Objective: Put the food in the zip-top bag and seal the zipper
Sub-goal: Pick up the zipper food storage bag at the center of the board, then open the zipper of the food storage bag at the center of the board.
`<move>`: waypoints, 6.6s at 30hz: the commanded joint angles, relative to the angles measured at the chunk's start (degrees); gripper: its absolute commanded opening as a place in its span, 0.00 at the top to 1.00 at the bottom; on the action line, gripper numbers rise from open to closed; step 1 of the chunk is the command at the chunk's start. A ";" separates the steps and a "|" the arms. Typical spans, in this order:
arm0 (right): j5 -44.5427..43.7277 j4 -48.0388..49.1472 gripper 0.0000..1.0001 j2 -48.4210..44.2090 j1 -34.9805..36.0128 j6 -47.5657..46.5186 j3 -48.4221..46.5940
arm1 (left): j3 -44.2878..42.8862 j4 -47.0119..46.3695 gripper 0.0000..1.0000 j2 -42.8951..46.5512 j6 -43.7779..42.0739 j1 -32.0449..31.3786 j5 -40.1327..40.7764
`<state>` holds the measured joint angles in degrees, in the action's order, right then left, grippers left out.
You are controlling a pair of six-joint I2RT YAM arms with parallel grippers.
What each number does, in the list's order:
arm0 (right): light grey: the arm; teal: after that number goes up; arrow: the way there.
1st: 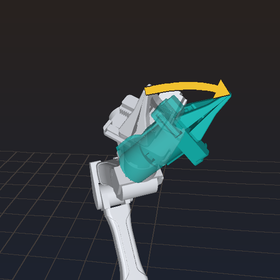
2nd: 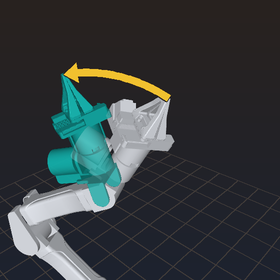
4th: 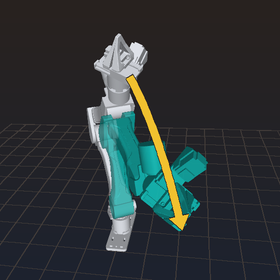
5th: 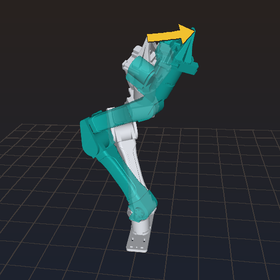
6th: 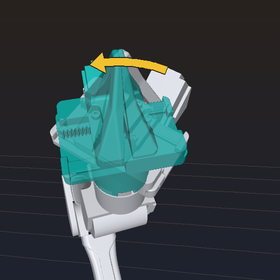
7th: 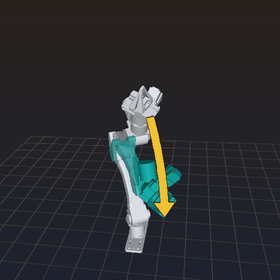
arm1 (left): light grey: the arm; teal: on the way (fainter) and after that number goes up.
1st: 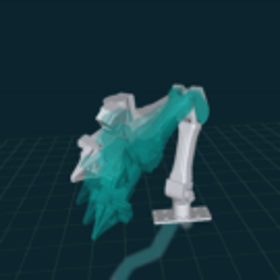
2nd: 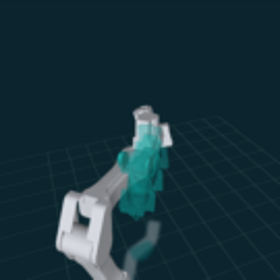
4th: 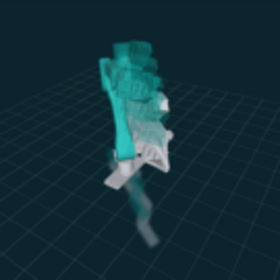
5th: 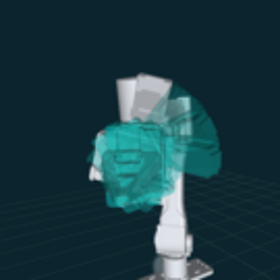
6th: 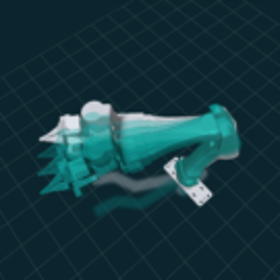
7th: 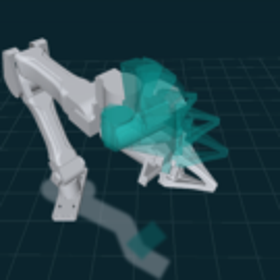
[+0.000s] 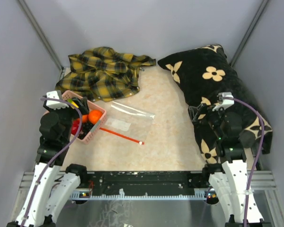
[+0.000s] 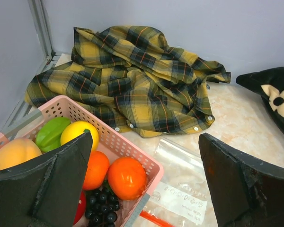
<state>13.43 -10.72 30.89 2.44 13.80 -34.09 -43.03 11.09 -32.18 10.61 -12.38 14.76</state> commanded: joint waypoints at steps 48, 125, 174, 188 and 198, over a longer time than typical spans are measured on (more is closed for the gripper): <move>-8.85 -14.33 0.18 74.09 51.92 -28.15 -37.72 | -0.62 1.90 0.00 -1.30 1.25 1.48 -3.60; -3.74 8.92 1.00 50.08 41.78 3.00 -18.70 | 18.18 -33.57 0.11 -30.01 34.65 -11.61 -36.79; 0.42 13.47 0.94 52.11 42.65 5.82 -17.58 | 11.40 -48.04 1.00 -49.87 34.68 -13.73 -33.05; -10.98 12.97 0.59 52.40 44.76 3.33 -22.36 | 10.81 -37.10 1.00 -43.58 32.19 -17.22 -25.89; -9.25 15.17 0.46 53.24 46.85 1.98 -22.44 | 5.70 -28.55 1.00 -41.68 30.19 -20.48 -20.68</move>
<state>5.04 1.08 83.42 47.86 17.23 -53.80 -34.50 -20.45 -75.83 42.48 -31.62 -8.75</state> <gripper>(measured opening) 0.532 0.007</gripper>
